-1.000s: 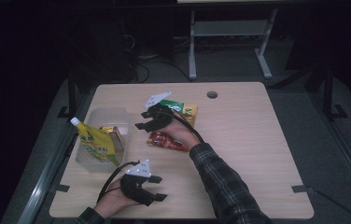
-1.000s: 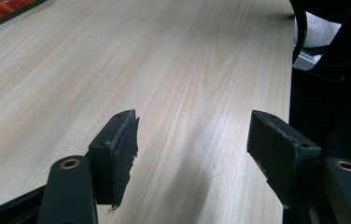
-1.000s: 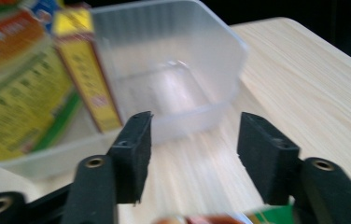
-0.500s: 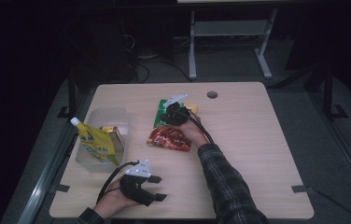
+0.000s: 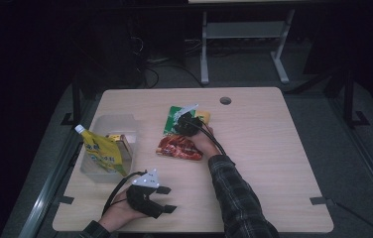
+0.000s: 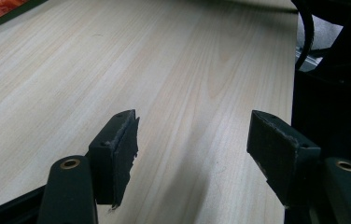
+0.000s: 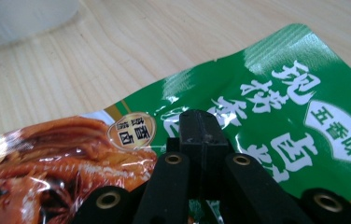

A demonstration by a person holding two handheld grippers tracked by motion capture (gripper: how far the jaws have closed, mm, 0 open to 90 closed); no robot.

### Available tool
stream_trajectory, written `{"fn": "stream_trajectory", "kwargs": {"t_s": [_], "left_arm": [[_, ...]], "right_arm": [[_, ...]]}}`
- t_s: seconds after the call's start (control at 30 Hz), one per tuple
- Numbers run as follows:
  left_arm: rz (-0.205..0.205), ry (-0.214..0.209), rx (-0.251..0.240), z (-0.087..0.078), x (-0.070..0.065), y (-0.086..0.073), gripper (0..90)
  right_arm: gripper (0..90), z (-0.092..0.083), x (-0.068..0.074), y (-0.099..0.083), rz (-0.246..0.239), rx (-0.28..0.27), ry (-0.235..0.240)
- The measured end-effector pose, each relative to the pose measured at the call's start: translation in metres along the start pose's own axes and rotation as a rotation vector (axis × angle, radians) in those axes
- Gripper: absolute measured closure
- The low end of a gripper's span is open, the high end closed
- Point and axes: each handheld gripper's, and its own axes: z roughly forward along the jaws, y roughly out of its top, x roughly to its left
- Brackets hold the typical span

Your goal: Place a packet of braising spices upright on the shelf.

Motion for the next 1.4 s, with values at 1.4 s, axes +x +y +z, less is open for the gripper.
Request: {"fn": "stream_trajectory", "kwargs": {"t_s": [1.4], "left_arm": [[0.0,0.0,0.002,0.001,0.002,0.002,33.0]], "right_arm": [[90.0,-0.079,-0.064,-0.048,0.151,0.067,-0.214]]}}
